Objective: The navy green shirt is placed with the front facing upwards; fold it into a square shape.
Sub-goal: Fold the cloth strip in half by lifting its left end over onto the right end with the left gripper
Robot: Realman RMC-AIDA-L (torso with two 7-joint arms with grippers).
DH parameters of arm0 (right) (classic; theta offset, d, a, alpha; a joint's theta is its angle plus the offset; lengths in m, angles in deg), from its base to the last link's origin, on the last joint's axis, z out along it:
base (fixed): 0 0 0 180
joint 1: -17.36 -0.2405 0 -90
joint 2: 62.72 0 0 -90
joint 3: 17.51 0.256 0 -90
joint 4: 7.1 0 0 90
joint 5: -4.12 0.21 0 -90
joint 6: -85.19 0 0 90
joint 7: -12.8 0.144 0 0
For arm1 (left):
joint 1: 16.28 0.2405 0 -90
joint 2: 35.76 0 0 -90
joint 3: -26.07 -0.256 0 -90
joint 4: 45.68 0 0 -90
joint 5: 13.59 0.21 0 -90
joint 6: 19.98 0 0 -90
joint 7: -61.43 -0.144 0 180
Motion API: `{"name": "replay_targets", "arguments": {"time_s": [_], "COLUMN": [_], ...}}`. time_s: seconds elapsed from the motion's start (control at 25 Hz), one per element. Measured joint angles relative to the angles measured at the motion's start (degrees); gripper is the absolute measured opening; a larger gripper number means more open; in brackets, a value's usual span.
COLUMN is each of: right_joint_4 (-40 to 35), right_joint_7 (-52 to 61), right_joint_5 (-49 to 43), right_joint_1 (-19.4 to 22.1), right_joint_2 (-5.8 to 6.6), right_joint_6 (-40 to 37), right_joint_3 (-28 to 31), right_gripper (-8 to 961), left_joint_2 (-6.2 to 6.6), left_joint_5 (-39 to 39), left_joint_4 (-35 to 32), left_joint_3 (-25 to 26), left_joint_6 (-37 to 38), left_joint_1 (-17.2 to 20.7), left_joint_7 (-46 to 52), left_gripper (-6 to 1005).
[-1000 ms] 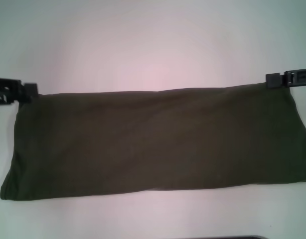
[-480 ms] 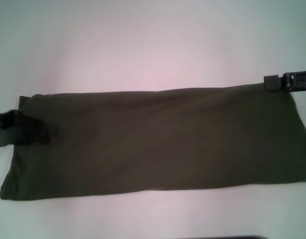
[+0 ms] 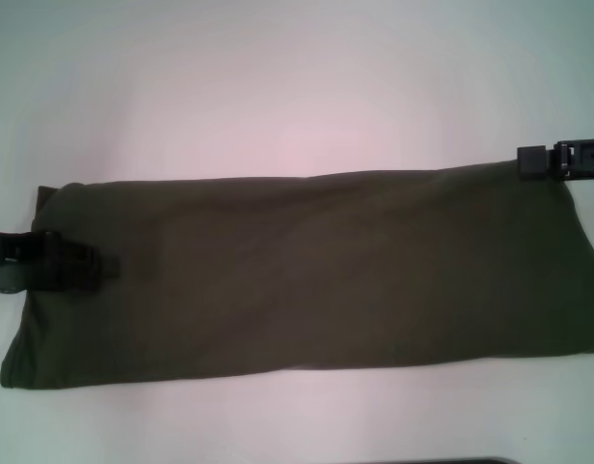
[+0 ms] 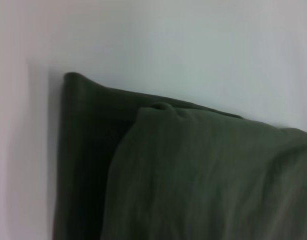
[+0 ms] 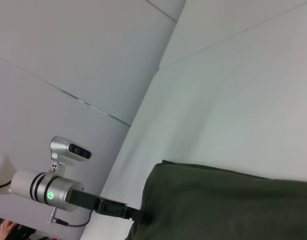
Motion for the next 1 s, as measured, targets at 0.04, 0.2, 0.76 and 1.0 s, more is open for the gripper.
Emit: {"name": "replay_targets", "arguments": {"time_s": [0.04, 0.2, 0.76, 1.0], "right_joint_4": [0.01, 0.04, -0.14, -0.26], "right_joint_7": [0.01, 0.15, 0.73, 0.79], "right_joint_5": [0.00, 0.00, 0.03, 0.04], "right_joint_1": [0.04, 0.20, 0.71, 0.63], "right_joint_2": [-0.01, 0.02, 0.14, 0.14], "right_joint_6": [0.00, 0.00, -0.12, -0.12], "right_joint_3": [-0.03, -0.06, -0.37, -0.43], "right_gripper": [656, 656, 656, 655], "left_joint_2": [0.13, 0.47, 1.67, 2.09], "left_joint_5": [0.37, 1.61, 3.23, 3.65], "left_joint_4": [-0.02, -0.02, 1.48, 2.52], "left_joint_3": [0.00, 0.00, 0.54, 0.66], "left_joint_6": [-0.35, -1.09, -2.17, -1.54], "left_joint_1": [-0.04, -0.15, 0.22, 0.38], "left_joint_7": [0.24, 1.13, 2.95, 3.21], "left_gripper": [384, 385, 387, 388]}}
